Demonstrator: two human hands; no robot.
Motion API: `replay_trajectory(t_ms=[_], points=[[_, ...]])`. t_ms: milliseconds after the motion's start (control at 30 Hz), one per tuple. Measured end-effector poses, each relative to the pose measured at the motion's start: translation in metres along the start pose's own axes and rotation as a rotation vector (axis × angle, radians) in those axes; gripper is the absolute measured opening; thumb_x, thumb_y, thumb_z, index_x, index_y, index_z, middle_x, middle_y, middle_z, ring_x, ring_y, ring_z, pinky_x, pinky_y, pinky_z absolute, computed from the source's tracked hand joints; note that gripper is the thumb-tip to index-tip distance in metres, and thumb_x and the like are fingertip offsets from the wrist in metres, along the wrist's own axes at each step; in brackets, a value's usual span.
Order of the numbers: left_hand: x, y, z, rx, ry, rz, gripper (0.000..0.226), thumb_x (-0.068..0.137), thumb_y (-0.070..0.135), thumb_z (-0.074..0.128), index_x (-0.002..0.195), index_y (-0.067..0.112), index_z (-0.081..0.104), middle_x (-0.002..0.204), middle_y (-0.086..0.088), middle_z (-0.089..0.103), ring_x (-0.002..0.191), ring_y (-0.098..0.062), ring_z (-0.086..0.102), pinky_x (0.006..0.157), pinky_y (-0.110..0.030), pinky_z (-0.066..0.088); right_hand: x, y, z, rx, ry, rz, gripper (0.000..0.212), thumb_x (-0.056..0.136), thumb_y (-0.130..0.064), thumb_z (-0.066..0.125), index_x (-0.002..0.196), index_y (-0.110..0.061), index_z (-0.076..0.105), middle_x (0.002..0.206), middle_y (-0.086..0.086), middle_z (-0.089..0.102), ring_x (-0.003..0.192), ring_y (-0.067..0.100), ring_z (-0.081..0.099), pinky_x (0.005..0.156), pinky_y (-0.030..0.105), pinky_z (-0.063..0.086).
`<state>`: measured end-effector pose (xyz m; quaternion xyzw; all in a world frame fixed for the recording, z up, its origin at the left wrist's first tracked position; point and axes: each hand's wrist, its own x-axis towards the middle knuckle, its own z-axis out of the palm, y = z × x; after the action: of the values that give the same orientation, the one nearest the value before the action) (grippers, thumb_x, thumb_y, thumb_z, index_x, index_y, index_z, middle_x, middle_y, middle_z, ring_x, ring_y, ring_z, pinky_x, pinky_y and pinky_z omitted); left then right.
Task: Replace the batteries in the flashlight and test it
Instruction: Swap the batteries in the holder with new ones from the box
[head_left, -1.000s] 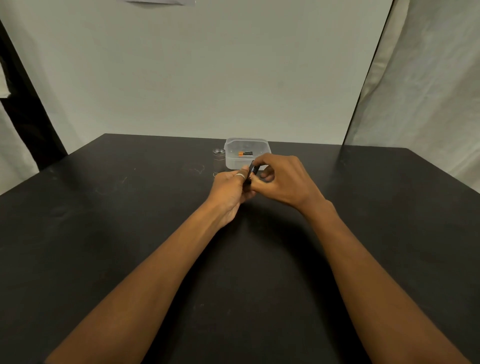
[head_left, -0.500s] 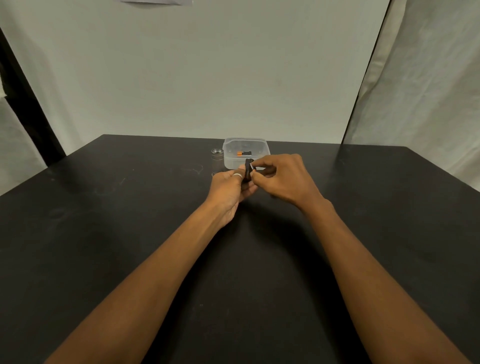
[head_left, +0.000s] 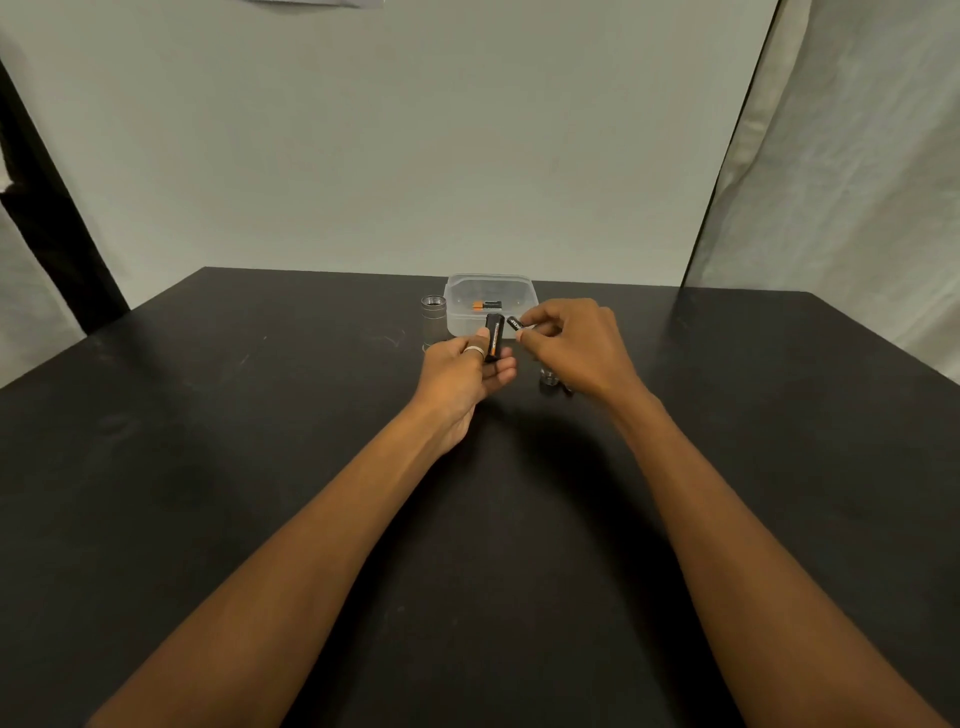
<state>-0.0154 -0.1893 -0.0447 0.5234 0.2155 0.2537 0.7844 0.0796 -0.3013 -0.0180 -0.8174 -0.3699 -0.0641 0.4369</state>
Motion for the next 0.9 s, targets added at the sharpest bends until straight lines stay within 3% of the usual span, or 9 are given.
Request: replay_trajectory(t_ms=[100,167,300,367,467,567,733,833,900], points=[[0.0,0.001,0.0,0.008,0.006,-0.008,0.024,0.107,0.019,0.049,0.109,0.0,0.064,0.088,-0.012,0.07,0.069,-0.011,0.07,0.068,-0.023,0.06,0.007,0.01,-0.014,0.112,0.017,0.183,0.01,0.085,-0.017,0.074,0.088,-0.024,0.08,0.082,-0.003,0.078,0.084,0.012,0.074,0.085,0.034,0.061],[0.0,0.001,0.0,0.01,0.005,-0.013,0.024,0.107,0.019,0.049,0.109,0.001,0.064,0.088,-0.012,0.07,0.07,-0.012,0.07,0.068,-0.024,0.06,0.009,0.021,-0.025,0.095,0.032,0.316,0.012,0.081,-0.014,0.074,0.077,-0.024,0.078,0.081,0.001,0.077,0.081,0.014,0.069,0.079,0.033,0.06],[0.0,0.001,0.0,0.022,-0.005,-0.02,0.026,0.107,0.019,0.048,0.113,-0.001,0.063,0.089,-0.013,0.071,0.074,-0.014,0.07,0.068,-0.024,0.06,0.013,0.036,-0.036,-0.098,-0.024,0.469,0.014,0.072,-0.01,0.068,0.079,0.001,0.074,0.075,0.015,0.067,0.072,0.02,0.057,0.067,0.037,0.053],[-0.001,0.001,0.0,0.029,-0.008,-0.02,0.025,0.107,0.019,0.048,0.112,0.0,0.064,0.089,-0.013,0.071,0.074,-0.014,0.07,0.068,-0.024,0.06,0.012,0.036,-0.035,-0.218,-0.085,0.491,0.011,0.074,-0.013,0.068,0.069,-0.004,0.068,0.069,0.007,0.064,0.068,0.022,0.058,0.06,0.029,0.046],[-0.001,0.001,0.0,0.031,-0.006,-0.014,0.023,0.107,0.018,0.048,0.101,0.004,0.065,0.088,-0.012,0.071,0.073,-0.014,0.07,0.068,-0.024,0.06,0.012,0.039,-0.03,-0.264,-0.112,0.521,0.012,0.075,-0.017,0.068,0.066,-0.011,0.064,0.063,0.006,0.067,0.063,0.023,0.064,0.056,0.028,0.05],[-0.002,0.001,0.001,0.032,-0.009,-0.01,0.023,0.107,0.018,0.048,0.1,0.004,0.065,0.087,-0.012,0.071,0.071,-0.013,0.07,0.068,-0.024,0.061,0.011,0.04,-0.028,-0.28,-0.102,0.521,0.014,0.075,-0.016,0.065,0.064,-0.013,0.057,0.06,0.006,0.063,0.054,0.021,0.057,0.05,0.025,0.041],[-0.003,0.002,0.001,0.029,-0.011,-0.014,0.023,0.107,0.017,0.048,0.104,0.002,0.065,0.088,-0.013,0.07,0.072,-0.014,0.069,0.069,-0.025,0.061,0.011,0.039,-0.028,-0.214,-0.11,0.543,0.013,0.074,-0.019,0.067,0.065,-0.012,0.062,0.066,0.01,0.072,0.056,0.022,0.066,0.056,0.027,0.054],[-0.003,0.003,0.001,0.03,-0.011,-0.017,0.024,0.107,0.017,0.047,0.104,0.001,0.064,0.089,-0.014,0.07,0.072,-0.015,0.069,0.067,-0.024,0.061,0.013,0.043,-0.026,-0.146,-0.098,0.567,0.021,0.073,-0.017,0.062,0.076,0.0,0.075,0.073,0.013,0.077,0.071,0.027,0.078,0.077,0.041,0.065],[-0.003,0.002,0.002,0.032,-0.012,-0.018,0.025,0.108,0.018,0.046,0.106,-0.001,0.063,0.089,-0.014,0.07,0.071,-0.015,0.069,0.066,-0.024,0.061,0.015,0.044,-0.025,-0.106,-0.1,0.58,0.028,0.072,-0.015,0.061,0.083,0.006,0.075,0.072,0.015,0.077,0.07,0.028,0.078,0.078,0.047,0.065]])
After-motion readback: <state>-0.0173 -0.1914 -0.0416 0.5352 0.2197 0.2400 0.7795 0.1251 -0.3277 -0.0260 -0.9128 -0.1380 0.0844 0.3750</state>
